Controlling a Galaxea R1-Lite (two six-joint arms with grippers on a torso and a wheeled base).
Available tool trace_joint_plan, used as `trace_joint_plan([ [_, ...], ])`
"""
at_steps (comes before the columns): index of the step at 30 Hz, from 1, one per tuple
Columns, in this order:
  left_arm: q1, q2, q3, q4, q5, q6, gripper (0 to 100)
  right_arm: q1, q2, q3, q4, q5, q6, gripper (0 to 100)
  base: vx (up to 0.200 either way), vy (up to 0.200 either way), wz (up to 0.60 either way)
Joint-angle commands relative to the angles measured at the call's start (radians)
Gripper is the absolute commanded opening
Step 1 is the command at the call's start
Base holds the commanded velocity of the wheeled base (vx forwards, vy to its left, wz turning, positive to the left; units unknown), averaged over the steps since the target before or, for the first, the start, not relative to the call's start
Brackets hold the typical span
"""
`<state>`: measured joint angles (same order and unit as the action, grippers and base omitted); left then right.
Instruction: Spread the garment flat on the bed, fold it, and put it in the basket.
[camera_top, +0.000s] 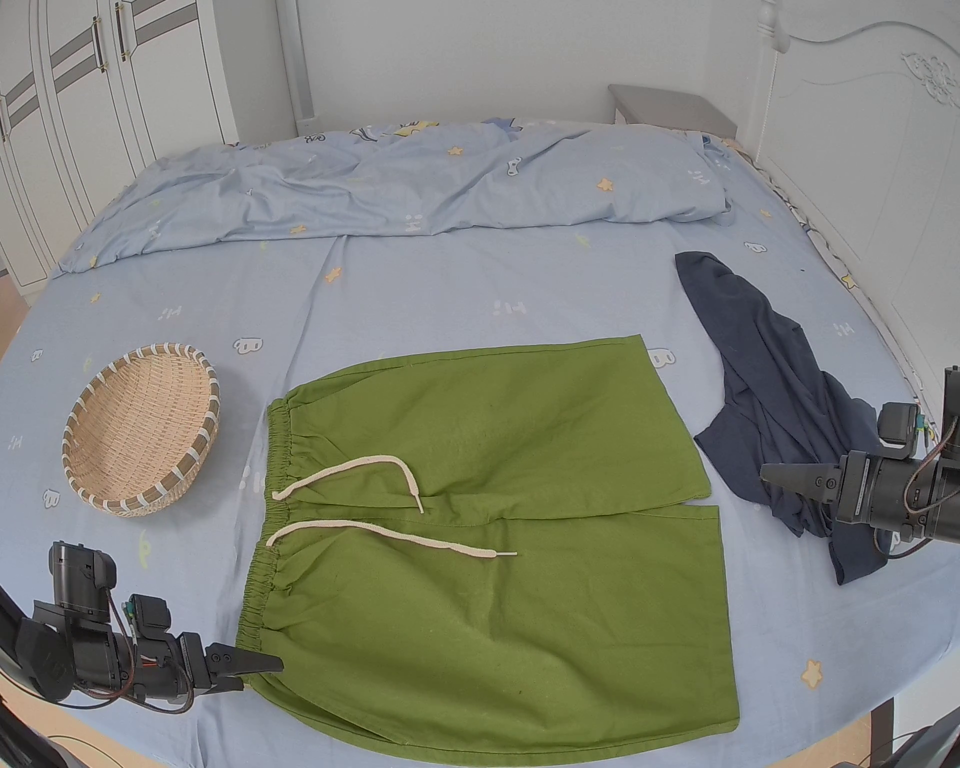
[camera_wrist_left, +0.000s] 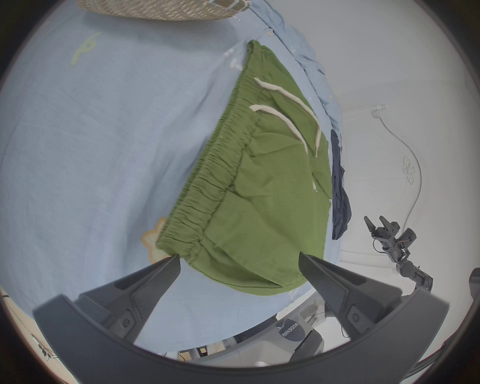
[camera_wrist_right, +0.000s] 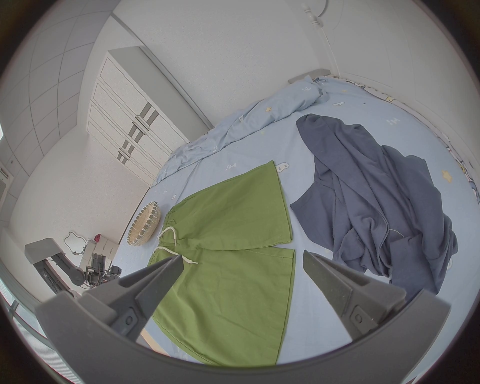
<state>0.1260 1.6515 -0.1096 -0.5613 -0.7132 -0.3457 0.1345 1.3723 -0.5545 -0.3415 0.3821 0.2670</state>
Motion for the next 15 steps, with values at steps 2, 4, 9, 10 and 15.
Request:
trace_joint_plan([
  [2,0.049,0.076,-0.015,0.001,0.001,0.024,100,0.001,0.007,0.001,-0.001,-0.002,0.0,100,0.0,0.0,0.0],
  [4,0.054,0.097,-0.025,0.003,0.0,0.025,100,0.001,0.007,0.001,-0.001,-0.002,0.0,100,0.0,0.0,0.0],
  [9,0.05,0.108,-0.025,0.001,0.0,0.027,100,0.001,0.008,0.001,-0.001,-0.002,0.0,100,0.0,0.0,0.0],
  [10,0.049,0.108,-0.025,0.001,0.0,0.027,100,0.001,0.008,0.001,-0.001,-0.002,0.0,100,0.0,0.0,0.0],
  [15,0.038,0.111,-0.024,0.001,-0.003,0.027,100,0.001,0.008,0.002,-0.001,-0.002,0.0,100,0.0,0.0,0.0],
])
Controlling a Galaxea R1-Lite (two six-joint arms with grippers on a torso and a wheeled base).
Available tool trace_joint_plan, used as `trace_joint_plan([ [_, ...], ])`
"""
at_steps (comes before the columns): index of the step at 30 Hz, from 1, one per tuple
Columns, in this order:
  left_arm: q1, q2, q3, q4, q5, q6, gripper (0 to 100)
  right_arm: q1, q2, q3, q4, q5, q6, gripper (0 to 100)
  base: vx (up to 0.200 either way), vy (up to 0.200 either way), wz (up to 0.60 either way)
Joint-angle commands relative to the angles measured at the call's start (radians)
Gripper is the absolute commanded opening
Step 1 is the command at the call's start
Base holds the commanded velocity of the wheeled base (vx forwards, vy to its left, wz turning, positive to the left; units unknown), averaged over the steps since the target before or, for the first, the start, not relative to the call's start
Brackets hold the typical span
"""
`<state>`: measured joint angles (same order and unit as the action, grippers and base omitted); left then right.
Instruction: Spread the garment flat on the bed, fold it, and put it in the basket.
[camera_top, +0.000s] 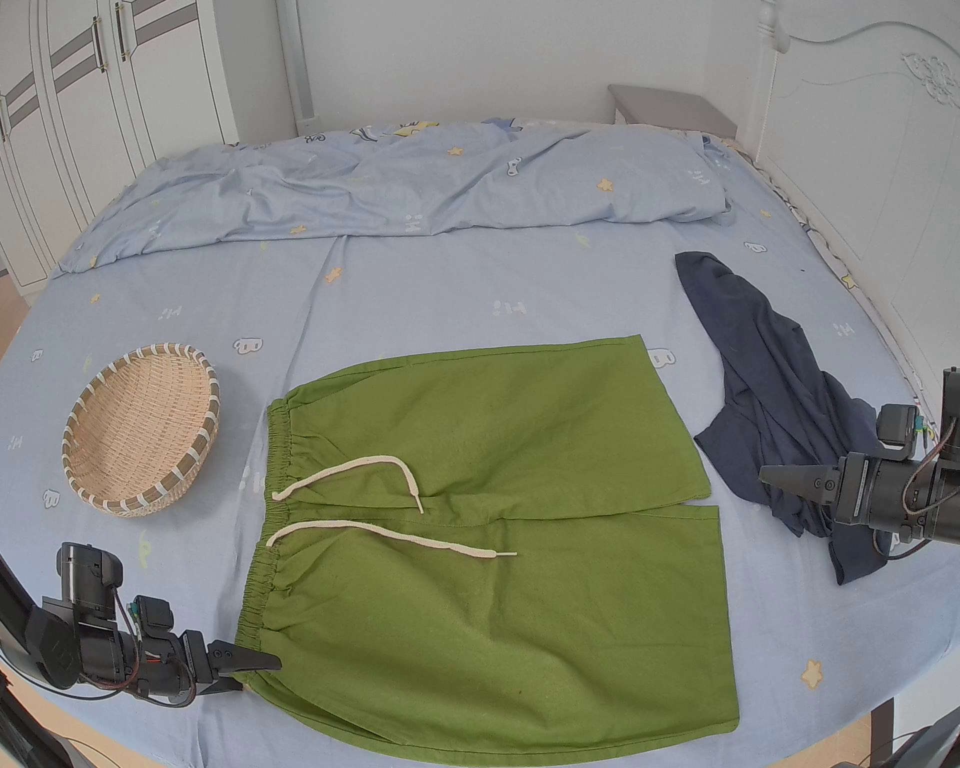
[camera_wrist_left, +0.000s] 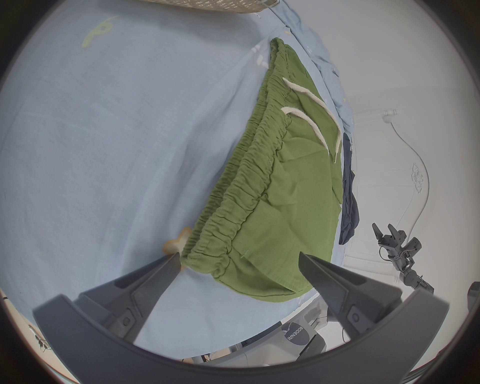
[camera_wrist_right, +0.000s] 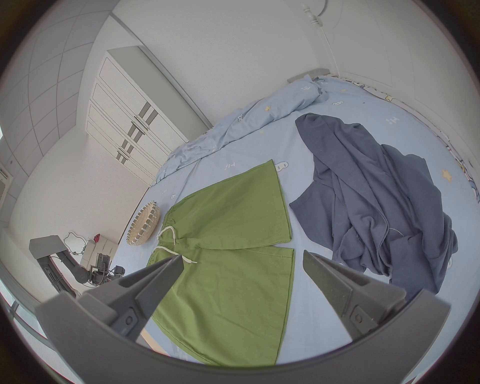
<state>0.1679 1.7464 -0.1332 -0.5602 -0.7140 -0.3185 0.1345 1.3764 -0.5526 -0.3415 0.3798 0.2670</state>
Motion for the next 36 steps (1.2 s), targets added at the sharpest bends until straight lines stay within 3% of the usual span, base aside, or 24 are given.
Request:
trace_joint_plan([
  [1,-0.004,0.022,-0.003,-0.001,-0.005,0.001,100,0.001,0.004,0.0,-0.001,0.001,0.0,100,0.0,0.0,0.0],
  [12,-0.008,0.081,-0.029,-0.075,-0.01,-0.005,100,0.001,0.003,0.0,-0.001,-0.001,0.0,100,0.0,0.0,0.0],
  [13,-0.01,0.081,-0.029,-0.076,-0.01,-0.005,0,0.001,0.003,0.0,-0.001,-0.001,0.0,100,0.0,0.0,0.0],
  [26,0.009,0.067,0.009,-0.122,-0.008,0.001,0,-0.007,-0.007,0.054,-0.001,-0.002,0.0,100,0.0,0.0,0.0],
  [36,0.009,0.05,0.029,-0.127,-0.002,0.003,0,0.047,0.013,0.335,-0.011,0.036,-0.023,100,0.0,0.0,0.0],
])
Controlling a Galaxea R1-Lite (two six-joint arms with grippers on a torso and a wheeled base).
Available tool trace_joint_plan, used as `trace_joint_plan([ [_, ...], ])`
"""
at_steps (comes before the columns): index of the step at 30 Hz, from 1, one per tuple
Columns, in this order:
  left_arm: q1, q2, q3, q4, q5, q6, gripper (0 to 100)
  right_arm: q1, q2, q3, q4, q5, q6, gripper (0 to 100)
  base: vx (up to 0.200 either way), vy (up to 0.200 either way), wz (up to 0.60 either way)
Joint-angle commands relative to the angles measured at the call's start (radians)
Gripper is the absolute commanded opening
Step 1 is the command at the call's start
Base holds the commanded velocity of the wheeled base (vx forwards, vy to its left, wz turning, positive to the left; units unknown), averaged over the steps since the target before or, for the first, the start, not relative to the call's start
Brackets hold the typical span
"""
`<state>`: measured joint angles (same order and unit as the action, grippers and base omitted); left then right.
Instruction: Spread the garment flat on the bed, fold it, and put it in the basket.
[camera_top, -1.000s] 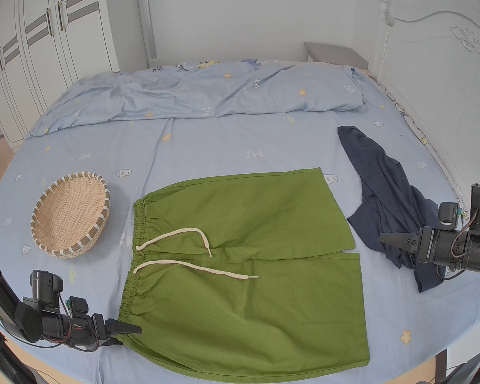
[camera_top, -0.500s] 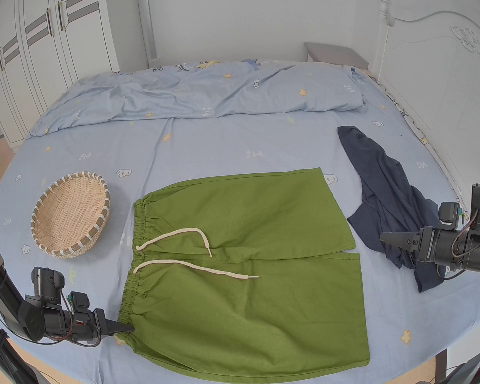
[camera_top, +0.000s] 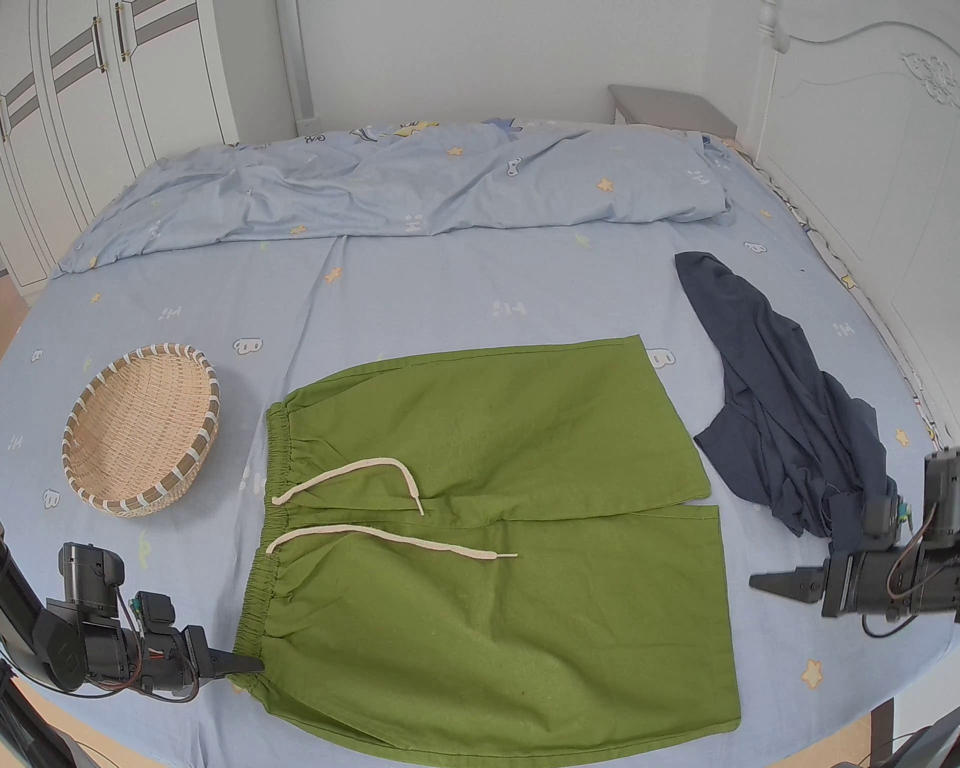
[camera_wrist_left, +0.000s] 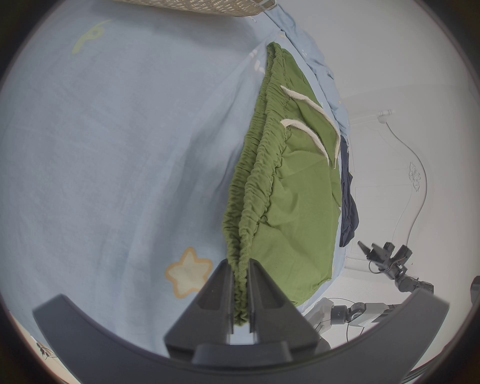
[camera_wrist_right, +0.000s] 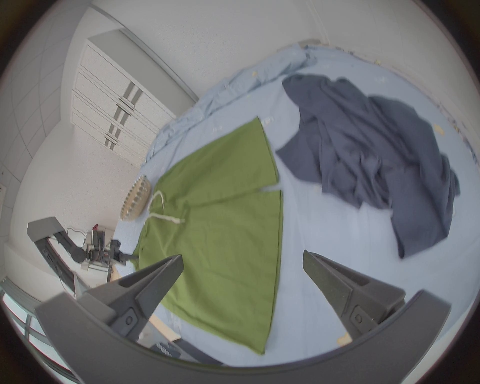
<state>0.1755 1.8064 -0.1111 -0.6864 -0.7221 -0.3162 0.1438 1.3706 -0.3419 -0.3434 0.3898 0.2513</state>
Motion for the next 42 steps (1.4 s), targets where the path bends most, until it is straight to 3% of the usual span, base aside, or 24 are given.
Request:
trace_joint_plan([
  [1,0.001,-0.016,0.008,0.001,0.006,0.0,0,0.034,0.033,0.139,-0.019,0.041,-0.007,100,0.0,0.0,0.0],
  [8,-0.001,-0.028,0.014,0.001,0.006,-0.001,0,0.048,0.145,0.205,-0.055,0.144,-0.015,100,0.0,0.0,0.0],
  [14,0.001,-0.028,0.014,0.001,0.009,-0.001,0,0.042,0.262,0.277,-0.126,0.149,-0.112,100,0.0,0.0,0.0],
  [23,-0.004,-0.028,0.021,0.001,0.009,0.0,0,0.077,0.277,0.313,-0.167,0.219,-0.112,100,0.0,0.0,0.0],
  [42,-0.01,-0.033,0.033,-0.001,0.01,0.0,0,0.122,0.4,0.293,-0.212,0.247,-0.106,100,0.0,0.0,0.0],
])
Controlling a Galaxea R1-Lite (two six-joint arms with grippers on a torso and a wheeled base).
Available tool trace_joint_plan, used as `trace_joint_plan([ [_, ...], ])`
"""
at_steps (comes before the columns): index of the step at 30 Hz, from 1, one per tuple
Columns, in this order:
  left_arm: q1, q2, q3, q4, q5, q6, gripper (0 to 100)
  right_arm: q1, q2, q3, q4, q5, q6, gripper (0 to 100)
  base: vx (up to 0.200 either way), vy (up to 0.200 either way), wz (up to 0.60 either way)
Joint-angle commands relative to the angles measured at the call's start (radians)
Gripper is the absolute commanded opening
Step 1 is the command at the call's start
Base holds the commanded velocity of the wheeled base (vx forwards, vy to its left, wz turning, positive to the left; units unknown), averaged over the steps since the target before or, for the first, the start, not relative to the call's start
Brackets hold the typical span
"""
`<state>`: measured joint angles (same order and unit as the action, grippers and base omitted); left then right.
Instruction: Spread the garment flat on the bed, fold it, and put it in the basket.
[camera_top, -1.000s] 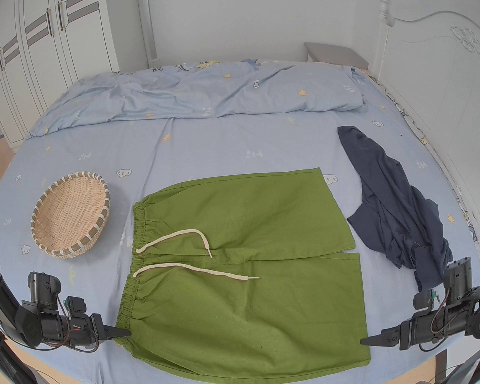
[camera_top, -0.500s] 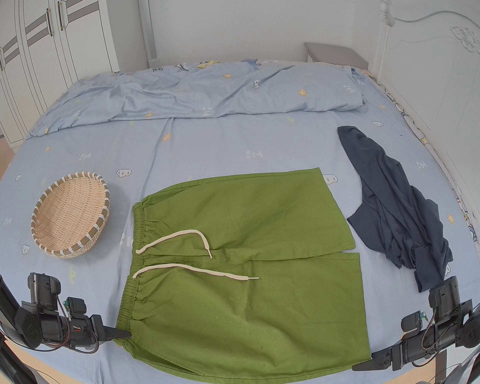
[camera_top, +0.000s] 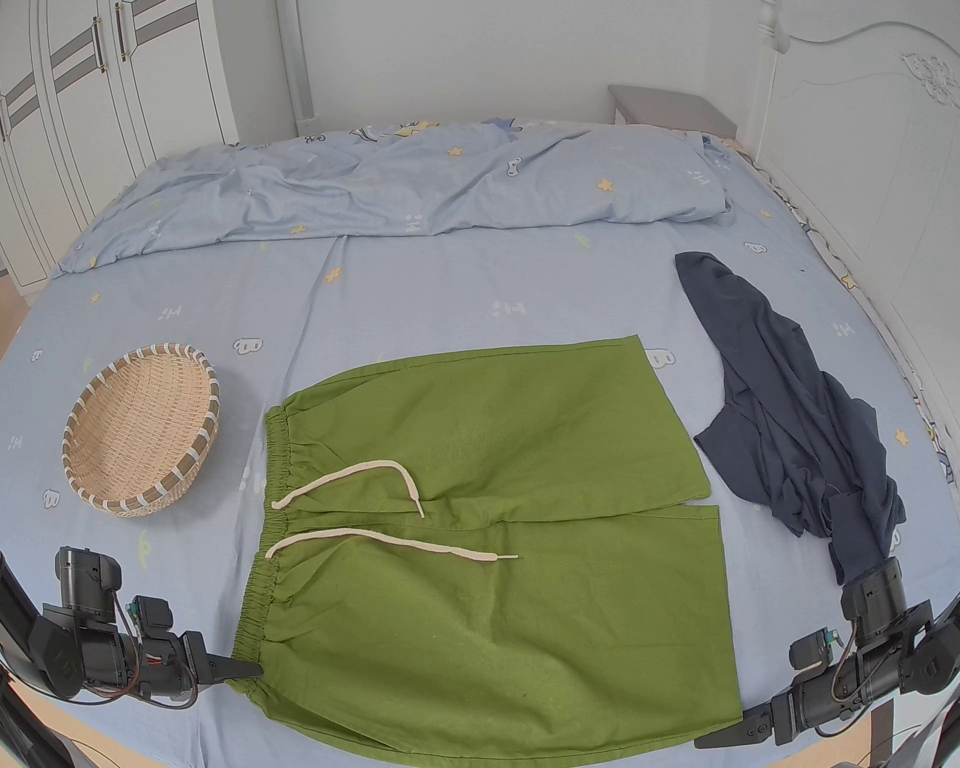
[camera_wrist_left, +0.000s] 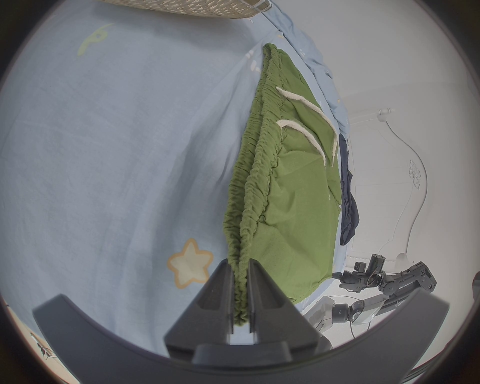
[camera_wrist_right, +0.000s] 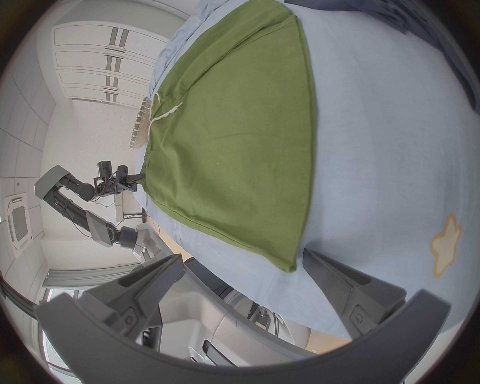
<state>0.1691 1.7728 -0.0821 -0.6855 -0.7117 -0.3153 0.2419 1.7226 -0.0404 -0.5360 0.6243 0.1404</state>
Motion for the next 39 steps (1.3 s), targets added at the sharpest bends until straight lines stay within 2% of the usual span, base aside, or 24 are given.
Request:
trace_joint_plan([
  [1,-0.002,-0.001,0.004,-0.002,0.0,-0.001,0,0.028,0.061,-0.009,-0.033,0.018,0.005,100,0.0,0.0,0.0],
  [8,0.003,-0.024,0.008,0.0,0.001,-0.001,0,0.03,0.123,0.002,-0.118,0.018,0.005,100,0.0,0.0,0.0],
  [13,0.003,-0.022,0.008,0.0,0.001,-0.001,0,0.013,0.118,0.013,-0.124,0.018,0.005,100,0.0,0.0,0.0],
  [14,0.003,-0.022,0.008,0.0,0.001,-0.001,0,0.008,0.118,0.013,-0.124,0.018,0.005,0,0.0,0.0,0.0],
  [31,0.007,-0.029,0.01,0.0,0.001,-0.001,0,-0.047,0.078,0.039,-0.127,0.018,-0.001,0,0.0,0.0,0.0],
  [36,-0.01,-0.09,-0.027,0.02,0.003,-0.051,0,-0.049,-0.041,-0.016,-0.11,0.011,0.015,0,0.0,0.0,0.0],
  [38,-0.034,-0.128,-0.087,0.055,0.009,-0.126,0,-0.049,-0.101,-0.064,-0.098,0.008,0.061,0,0.0,0.0,0.0],
  [39,-0.034,-0.128,-0.087,0.055,0.009,-0.126,0,-0.049,-0.101,-0.064,-0.098,0.008,0.061,0,0.0,0.0,0.0],
])
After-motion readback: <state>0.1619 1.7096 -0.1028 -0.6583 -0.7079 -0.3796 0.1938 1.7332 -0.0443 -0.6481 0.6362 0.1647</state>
